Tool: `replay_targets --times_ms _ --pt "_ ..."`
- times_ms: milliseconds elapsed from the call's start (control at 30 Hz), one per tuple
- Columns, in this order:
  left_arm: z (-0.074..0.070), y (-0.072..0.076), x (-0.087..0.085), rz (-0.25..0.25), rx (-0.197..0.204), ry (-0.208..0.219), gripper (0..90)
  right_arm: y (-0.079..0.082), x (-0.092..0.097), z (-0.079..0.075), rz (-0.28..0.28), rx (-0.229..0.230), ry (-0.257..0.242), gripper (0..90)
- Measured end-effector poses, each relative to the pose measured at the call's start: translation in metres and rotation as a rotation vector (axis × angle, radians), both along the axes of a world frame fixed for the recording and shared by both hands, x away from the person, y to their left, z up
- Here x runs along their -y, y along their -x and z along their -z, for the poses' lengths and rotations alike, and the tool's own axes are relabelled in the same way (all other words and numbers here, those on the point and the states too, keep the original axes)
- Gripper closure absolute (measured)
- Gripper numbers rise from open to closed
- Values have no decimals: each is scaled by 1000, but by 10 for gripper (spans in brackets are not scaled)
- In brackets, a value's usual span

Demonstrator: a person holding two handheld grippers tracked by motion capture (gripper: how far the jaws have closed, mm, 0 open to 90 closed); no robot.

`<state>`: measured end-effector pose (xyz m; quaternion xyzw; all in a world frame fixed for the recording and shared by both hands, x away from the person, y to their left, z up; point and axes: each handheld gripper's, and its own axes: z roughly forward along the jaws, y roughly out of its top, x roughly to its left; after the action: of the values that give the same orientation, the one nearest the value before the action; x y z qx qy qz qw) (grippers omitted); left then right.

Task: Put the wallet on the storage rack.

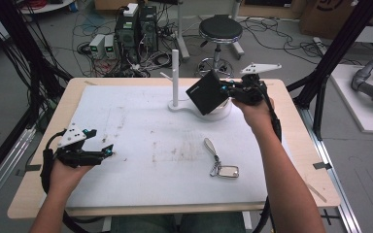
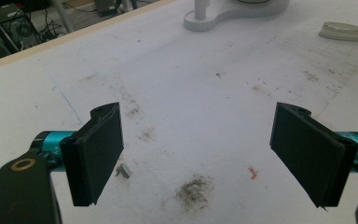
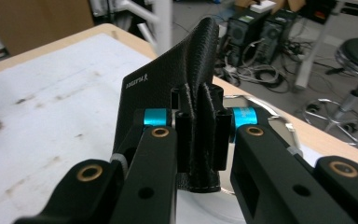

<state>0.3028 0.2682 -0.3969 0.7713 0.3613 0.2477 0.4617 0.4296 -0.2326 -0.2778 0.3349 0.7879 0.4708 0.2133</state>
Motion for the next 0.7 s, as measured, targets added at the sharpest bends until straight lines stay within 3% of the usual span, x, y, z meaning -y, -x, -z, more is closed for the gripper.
replay_targets --times_ms 333,700 --pt "-3 1 8 26 5 -3 171 -23 15 -13 75 11 38 850" --pt "-3 2 6 19 4 0 171 -45 18 0 134 7 67 850"
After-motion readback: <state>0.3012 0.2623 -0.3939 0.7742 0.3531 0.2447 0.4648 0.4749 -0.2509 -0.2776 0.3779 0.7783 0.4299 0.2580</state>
